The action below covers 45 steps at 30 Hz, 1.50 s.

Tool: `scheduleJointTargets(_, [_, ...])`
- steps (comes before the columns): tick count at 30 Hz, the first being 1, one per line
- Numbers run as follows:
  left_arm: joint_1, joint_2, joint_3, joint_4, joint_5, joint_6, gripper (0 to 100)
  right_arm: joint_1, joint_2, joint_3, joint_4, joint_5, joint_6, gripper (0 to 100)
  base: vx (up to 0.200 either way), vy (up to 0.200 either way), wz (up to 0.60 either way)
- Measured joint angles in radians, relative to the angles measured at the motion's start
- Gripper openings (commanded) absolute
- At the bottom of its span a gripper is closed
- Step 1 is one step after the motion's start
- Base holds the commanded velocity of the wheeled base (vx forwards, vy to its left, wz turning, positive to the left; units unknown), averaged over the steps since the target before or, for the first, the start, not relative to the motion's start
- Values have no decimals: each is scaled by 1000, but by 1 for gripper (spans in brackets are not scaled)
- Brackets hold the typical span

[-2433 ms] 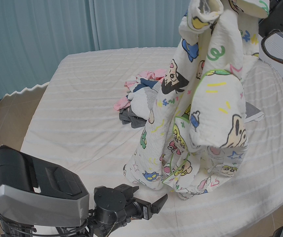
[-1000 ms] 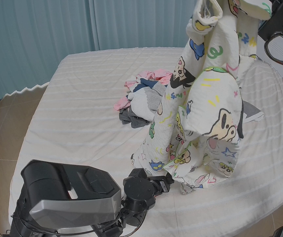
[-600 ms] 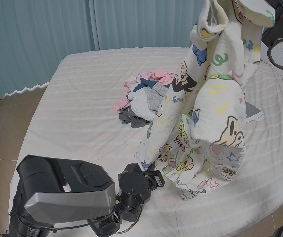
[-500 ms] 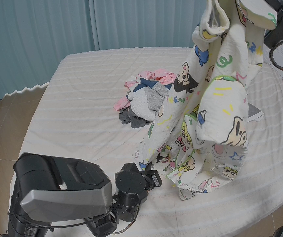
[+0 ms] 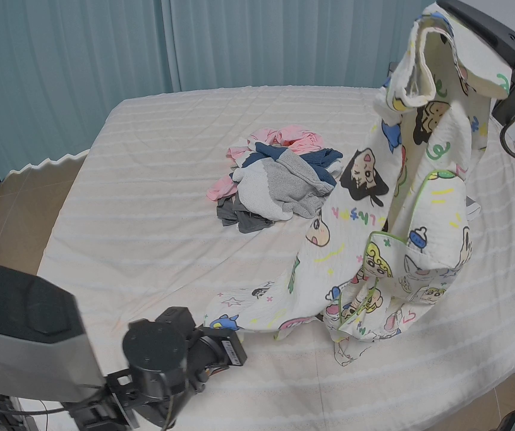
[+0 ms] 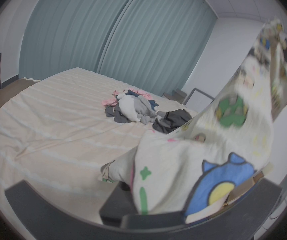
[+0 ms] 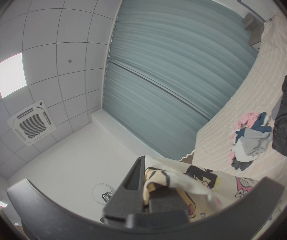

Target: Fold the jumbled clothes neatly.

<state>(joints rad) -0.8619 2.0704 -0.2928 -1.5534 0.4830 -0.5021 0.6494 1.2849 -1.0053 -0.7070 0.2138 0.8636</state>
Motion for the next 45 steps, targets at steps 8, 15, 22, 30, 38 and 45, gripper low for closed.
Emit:
scheduleJointTargets(8, [58, -296, 163, 0, -111, 4, 0, -87, -32, 89, -1, 0, 1, 0, 0, 0, 0])
scheduleJointTargets(15, [207, -514, 186, 56, -236, 57, 0, -131, -79, 125, 10, 1, 1, 0, 0, 0, 0])
scheduleJointTargets(22, [322, -698, 55, 311, -288, 106, 0, -141, -126, 164, 16, 1, 2, 0, 0, 0, 0])
scheduleJointTargets(30, [378, -906, -128, 720, -310, 118, 0, -140, -173, 202, 19, 7, 1, 0, 0, 0, 0])
scheduleJointTargets(38, [399, -1108, -229, 854, -316, 146, 0, -138, -216, 220, 20, 29, 1, 0, -75, 0, 0])
scheduleJointTargets(45, [402, -1167, -218, 856, -314, 151, 0, -129, -247, 222, 20, 50, 1, 0, -200, 0, 0])
